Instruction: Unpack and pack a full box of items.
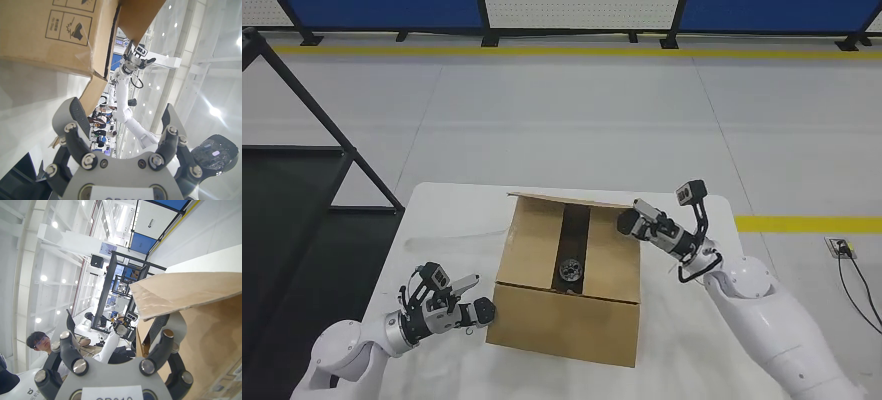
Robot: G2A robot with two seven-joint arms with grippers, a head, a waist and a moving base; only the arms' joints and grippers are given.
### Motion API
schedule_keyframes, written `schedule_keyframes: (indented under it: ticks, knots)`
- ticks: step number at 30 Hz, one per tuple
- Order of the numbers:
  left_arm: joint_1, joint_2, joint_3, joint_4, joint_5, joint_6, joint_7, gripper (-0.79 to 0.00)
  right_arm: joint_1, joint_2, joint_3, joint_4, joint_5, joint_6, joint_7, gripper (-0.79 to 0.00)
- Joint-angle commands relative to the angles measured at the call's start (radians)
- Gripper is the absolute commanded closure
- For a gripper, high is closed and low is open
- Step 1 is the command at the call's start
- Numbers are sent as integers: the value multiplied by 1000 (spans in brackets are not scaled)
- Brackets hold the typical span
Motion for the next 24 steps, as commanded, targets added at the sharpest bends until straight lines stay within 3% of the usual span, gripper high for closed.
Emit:
schedule_keyframes:
  ticks: [1, 8, 14, 24]
  knots:
    - [0, 0, 0, 0, 0, 0, 0, -785, 25, -12, -11, 23, -4, 3, -14, -785]
    - [0, 0, 0, 0, 0, 0, 0, -785, 114, -61, -65, 109, -112, -13, -154, -785]
    - [0, 0, 0, 0, 0, 0, 0, -785, 183, -106, -103, 219, -100, -42, -145, -785]
    - [0, 0, 0, 0, 0, 0, 0, -785, 190, -110, -106, 233, -107, -46, -147, -785]
